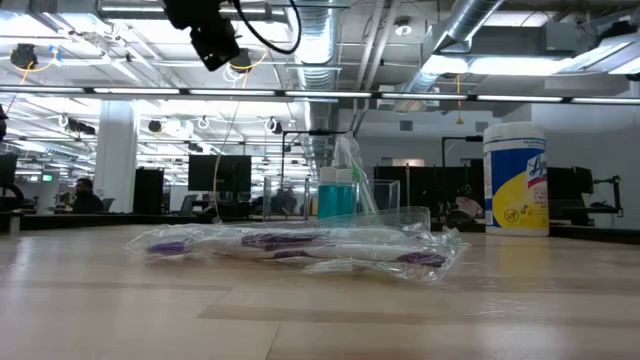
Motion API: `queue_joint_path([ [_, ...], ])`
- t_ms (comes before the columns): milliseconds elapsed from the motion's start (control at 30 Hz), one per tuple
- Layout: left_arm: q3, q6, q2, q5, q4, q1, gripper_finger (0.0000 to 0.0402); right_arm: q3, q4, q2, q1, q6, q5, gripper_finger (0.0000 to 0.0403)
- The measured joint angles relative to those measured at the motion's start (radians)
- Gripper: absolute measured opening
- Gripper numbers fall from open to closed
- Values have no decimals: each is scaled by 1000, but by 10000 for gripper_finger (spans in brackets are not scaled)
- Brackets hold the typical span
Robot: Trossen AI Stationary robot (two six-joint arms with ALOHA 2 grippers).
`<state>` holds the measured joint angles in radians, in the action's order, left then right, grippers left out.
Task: Pick & Place toothbrushing station
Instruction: Put the top left purple toothbrush into the transparent organizer
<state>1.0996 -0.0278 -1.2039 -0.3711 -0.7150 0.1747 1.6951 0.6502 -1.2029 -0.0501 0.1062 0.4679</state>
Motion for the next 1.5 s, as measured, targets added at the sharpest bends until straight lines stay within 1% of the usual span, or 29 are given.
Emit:
queue_joint_path([
  [67,-6,-29,-15,-41,-10,-27,154,0,0,0,-22,0,-4,179],
  [167,-42,-15,-43,-101,-10,-79,154,0,1,0,-56,0,-62,179],
  [267,-81,38,-78,-107,24,-133,154,0,1,0,-91,-6,-130,179],
  [333,-104,77,-100,-83,88,-166,154,0,2,0,-116,-34,-181,179],
  [467,-112,145,-175,22,188,-212,154,0,12,0,-169,-62,-321,179],
  [600,-112,235,-281,33,209,-249,154,0,45,0,-208,-65,-465,179],
  [700,-113,287,-349,33,221,-287,154,0,62,0,-219,-88,-530,179],
  [867,-113,343,-428,80,281,-315,154,0,68,1,-221,-103,-580,179],
  [1033,-113,377,-476,87,307,-314,154,0,71,1,-220,-114,-604,179],
  [1267,-114,424,-509,33,295,-327,154,0,76,1,-220,-114,-632,179],
  [1500,-114,476,-505,26,283,-357,154,0,86,1,-220,-114,-654,179],
])
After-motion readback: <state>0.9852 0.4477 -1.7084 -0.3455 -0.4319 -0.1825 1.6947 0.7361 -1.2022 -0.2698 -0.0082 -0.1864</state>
